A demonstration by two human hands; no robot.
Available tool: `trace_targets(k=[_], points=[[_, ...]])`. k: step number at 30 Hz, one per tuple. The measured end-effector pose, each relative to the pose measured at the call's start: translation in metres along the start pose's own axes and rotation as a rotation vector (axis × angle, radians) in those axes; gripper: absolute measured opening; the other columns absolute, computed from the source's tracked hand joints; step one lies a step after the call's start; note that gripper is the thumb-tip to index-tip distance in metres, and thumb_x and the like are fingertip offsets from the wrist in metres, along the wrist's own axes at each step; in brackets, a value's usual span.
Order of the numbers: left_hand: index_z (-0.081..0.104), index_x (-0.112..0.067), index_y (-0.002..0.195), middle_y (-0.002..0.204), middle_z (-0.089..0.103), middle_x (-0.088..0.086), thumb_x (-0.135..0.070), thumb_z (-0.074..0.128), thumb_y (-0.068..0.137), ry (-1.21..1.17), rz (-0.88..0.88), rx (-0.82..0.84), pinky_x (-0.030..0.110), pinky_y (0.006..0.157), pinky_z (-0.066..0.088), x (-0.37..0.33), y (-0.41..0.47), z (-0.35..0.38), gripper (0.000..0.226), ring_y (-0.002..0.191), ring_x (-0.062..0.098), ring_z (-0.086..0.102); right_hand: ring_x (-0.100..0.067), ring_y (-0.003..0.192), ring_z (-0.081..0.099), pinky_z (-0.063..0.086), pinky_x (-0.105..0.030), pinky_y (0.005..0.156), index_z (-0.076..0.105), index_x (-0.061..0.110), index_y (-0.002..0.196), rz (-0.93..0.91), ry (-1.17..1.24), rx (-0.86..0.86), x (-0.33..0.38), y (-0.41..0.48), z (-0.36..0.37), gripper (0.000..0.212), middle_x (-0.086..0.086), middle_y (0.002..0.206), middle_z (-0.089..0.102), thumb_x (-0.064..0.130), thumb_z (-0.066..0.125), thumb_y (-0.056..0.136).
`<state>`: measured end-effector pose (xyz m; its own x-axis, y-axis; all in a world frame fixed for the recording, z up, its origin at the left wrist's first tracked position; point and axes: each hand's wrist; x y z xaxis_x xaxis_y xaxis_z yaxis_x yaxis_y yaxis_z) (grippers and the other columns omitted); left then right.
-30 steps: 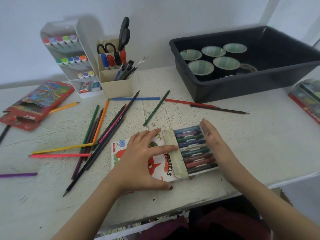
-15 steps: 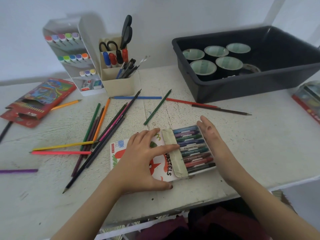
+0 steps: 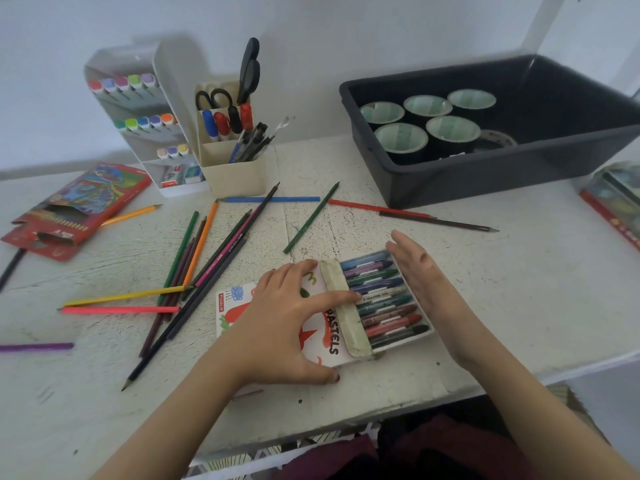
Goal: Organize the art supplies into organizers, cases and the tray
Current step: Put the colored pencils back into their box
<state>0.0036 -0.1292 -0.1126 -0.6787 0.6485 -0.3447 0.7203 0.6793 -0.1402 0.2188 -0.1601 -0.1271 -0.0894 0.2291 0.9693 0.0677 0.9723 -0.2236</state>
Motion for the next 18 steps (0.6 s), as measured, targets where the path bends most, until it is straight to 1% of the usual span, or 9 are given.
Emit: trace_targets(k=[2,4,6,8,10,12,13,15,18], points=[[0.017,-0.064,0.134,0.152,0.001,-0.008,-0.070,0.068,0.060,0.005,-0.008,0.021,0.030,0.106,0.004,-0.001,0.001,-0.002,0.089,0.137,0.009,-0.002,0.033,0.092,0.043,0.038,0.005,0.065,0.026,0.044,0.136,-0.054,-0.050,-0.026,-0.007,-0.016,0.003,0.045,0.035,0.121,0.037,0.057,0.024,0.093],[0.015,-0.066,0.134,0.152,-0.002,-0.009,-0.068,0.070,0.061,0.019,-0.021,0.045,0.032,0.109,0.006,-0.002,0.002,-0.004,0.091,0.137,0.009,-0.003,0.024,0.098,0.048,0.044,-0.001,0.069,0.032,0.042,0.137,-0.072,-0.122,-0.146,-0.006,-0.023,0.005,0.051,0.027,0.123,0.044,0.058,0.025,0.089],[0.011,-0.066,0.133,0.151,-0.003,-0.011,-0.068,0.071,0.060,0.040,-0.035,0.072,0.036,0.113,0.006,-0.003,0.005,-0.007,0.094,0.138,0.009,-0.004,0.002,0.109,0.053,0.050,-0.020,0.084,0.036,0.033,0.140,-0.076,-0.317,-0.284,-0.004,-0.027,0.007,0.062,0.013,0.127,0.051,0.067,0.028,0.089],[0.012,-0.065,0.131,0.151,-0.002,-0.010,-0.067,0.072,0.058,0.042,-0.044,0.091,0.038,0.113,0.007,-0.005,0.007,-0.010,0.094,0.139,0.012,-0.003,-0.011,0.109,0.050,0.043,-0.037,0.096,0.037,0.024,0.141,-0.077,-0.655,-0.348,-0.005,-0.031,0.007,0.069,0.004,0.122,0.058,0.066,0.024,0.087],[0.016,-0.063,0.130,0.151,0.000,-0.008,-0.064,0.075,0.058,0.029,-0.046,0.102,0.039,0.113,0.009,-0.006,0.008,-0.013,0.093,0.139,0.013,-0.001,-0.008,0.100,0.049,0.041,-0.030,0.096,0.039,0.022,0.139,-0.099,-0.704,-0.373,-0.003,-0.033,0.009,0.060,0.003,0.118,0.061,0.056,0.027,0.092],[0.017,-0.061,0.127,0.149,0.003,-0.008,-0.062,0.076,0.057,0.038,-0.037,0.113,0.039,0.112,0.012,-0.007,0.010,-0.015,0.092,0.137,0.014,0.002,0.001,0.093,0.053,0.044,-0.008,0.077,0.039,0.023,0.139,-0.080,-0.532,-0.323,0.000,-0.034,0.010,0.048,0.005,0.119,0.061,0.044,0.036,0.097],[0.016,-0.060,0.126,0.147,0.004,-0.008,-0.062,0.076,0.056,0.046,-0.034,0.116,0.039,0.112,0.014,-0.007,0.012,-0.016,0.092,0.136,0.015,0.005,0.002,0.093,0.055,0.043,-0.005,0.069,0.038,0.024,0.140,-0.069,-0.472,-0.307,0.000,-0.033,0.011,0.048,0.007,0.120,0.061,0.042,0.038,0.096],[0.015,-0.059,0.124,0.145,0.007,-0.008,-0.061,0.077,0.055,0.056,-0.031,0.122,0.039,0.111,0.017,-0.009,0.015,-0.017,0.092,0.133,0.015,0.009,0.003,0.091,0.060,0.042,-0.006,0.065,0.037,0.027,0.140,-0.076,-0.398,-0.313,0.000,-0.036,0.011,0.049,0.011,0.116,0.063,0.043,0.038,0.094],[0.016,-0.057,0.123,0.143,0.010,-0.006,-0.060,0.077,0.055,0.063,-0.027,0.123,0.038,0.109,0.020,-0.010,0.017,-0.019,0.092,0.130,0.017,0.013,0.010,0.082,0.062,0.045,-0.006,0.061,0.039,0.030,0.135,-0.125,-0.272,-0.324,0.003,-0.040,0.013,0.053,0.023,0.089,0.065,0.051,0.035,0.086]])
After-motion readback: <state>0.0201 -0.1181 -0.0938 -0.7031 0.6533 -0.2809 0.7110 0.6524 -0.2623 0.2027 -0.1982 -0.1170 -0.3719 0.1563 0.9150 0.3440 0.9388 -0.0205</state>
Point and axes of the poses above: each hand's wrist, its own y-axis towards the middle knuckle, its own z-axis out of the palm, x = y × z
